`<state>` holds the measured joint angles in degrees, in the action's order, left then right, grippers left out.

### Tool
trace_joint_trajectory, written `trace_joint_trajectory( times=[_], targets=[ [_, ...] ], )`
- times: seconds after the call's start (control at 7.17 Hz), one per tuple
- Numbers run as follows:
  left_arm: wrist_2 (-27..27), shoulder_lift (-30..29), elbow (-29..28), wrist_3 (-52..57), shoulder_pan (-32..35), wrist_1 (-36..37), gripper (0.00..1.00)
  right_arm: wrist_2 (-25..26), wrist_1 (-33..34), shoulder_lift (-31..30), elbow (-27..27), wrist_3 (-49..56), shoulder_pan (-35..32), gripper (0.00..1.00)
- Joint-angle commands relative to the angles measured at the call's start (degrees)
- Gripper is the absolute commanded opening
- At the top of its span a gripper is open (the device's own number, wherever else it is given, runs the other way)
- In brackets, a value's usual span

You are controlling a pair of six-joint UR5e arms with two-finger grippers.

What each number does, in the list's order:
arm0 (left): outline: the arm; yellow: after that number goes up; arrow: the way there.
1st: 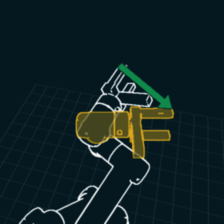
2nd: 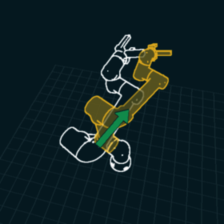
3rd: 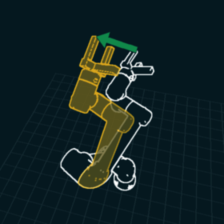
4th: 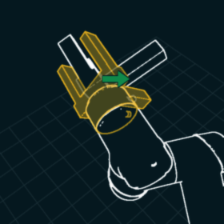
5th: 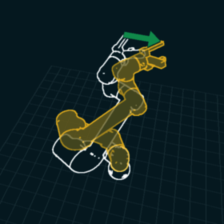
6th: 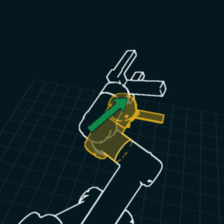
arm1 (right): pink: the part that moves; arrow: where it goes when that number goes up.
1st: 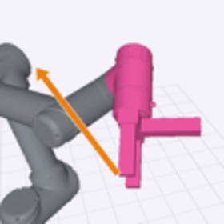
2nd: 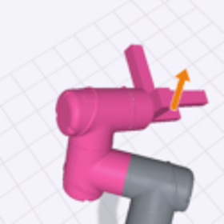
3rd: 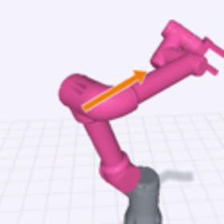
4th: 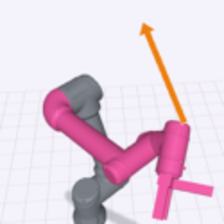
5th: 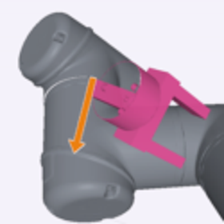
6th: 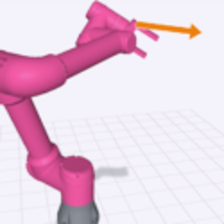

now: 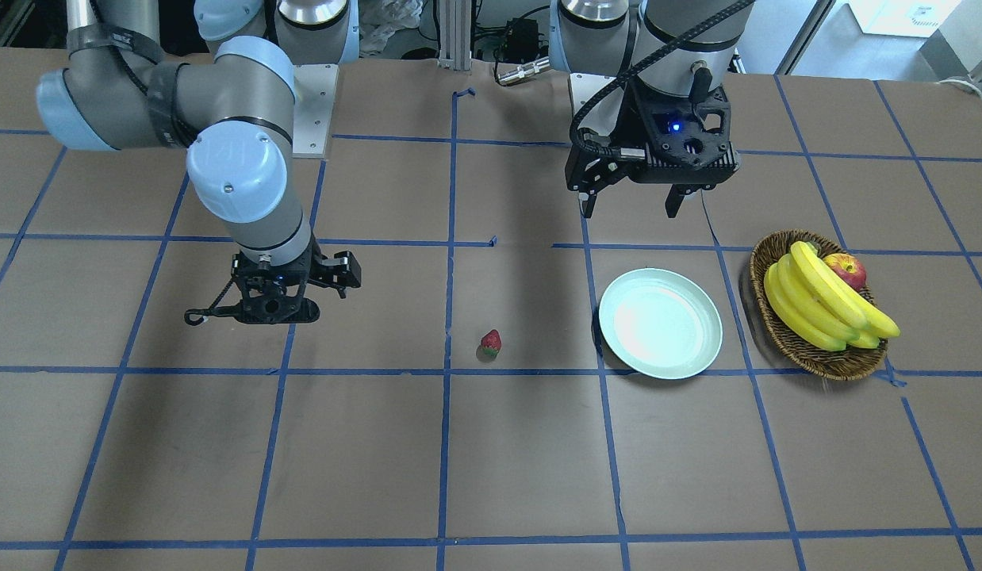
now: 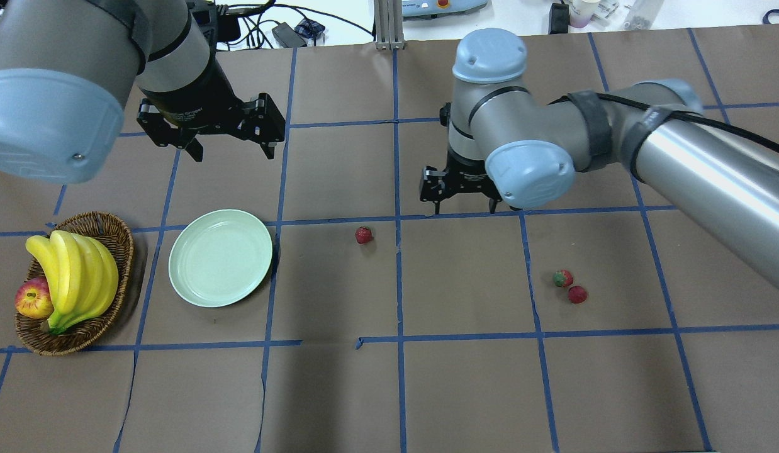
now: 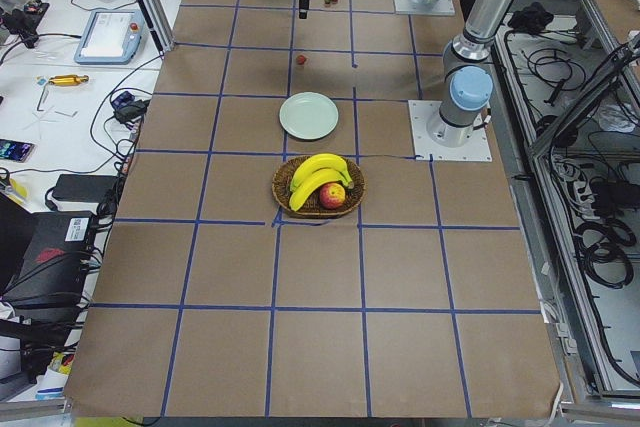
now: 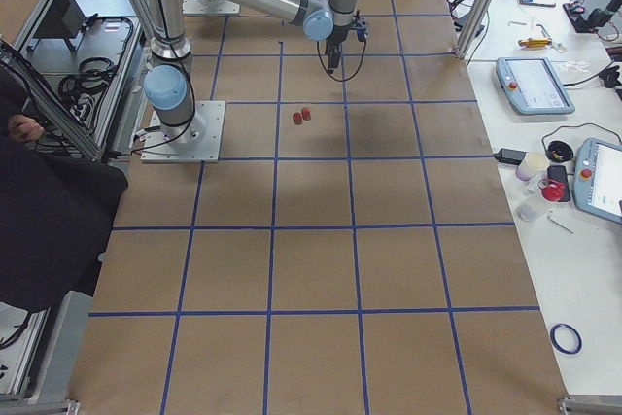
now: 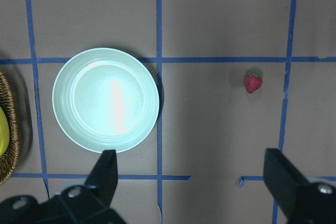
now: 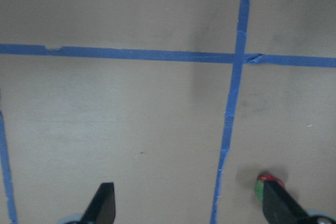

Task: Collect all strawberries into plate
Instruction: 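Move the right gripper back and grasp the second strawberry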

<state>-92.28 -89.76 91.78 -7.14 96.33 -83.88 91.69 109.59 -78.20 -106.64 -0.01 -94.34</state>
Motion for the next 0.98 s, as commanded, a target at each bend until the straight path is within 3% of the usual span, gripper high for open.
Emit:
trace_joint_trajectory(
  times=[0.0, 0.42, 0.56, 0.84],
  targets=[
    [0.0, 0.0, 0.1, 0.0, 0.0, -0.1, 1.00, 2.3, 1.1, -2.6, -7.7, 8.5, 5.2, 0.93],
    [0.1, -0.1, 0.1, 0.0, 0.0, -0.1, 1.00, 1.2, 8.6, -2.5, -14.8, 14.4, 8.5, 0.94],
    [0.1, -0.1, 0.1, 0.0, 0.0, -0.1, 1.00, 1.0, 14.2, -2.2, -17.6, 15.9, 8.6, 0.94],
    [0.2, -0.1, 0.1, 0.0, 0.0, -0.1, 1.00, 1.2, 15.5, -1.4, -18.2, 16.1, 8.6, 0.94]
  ],
)
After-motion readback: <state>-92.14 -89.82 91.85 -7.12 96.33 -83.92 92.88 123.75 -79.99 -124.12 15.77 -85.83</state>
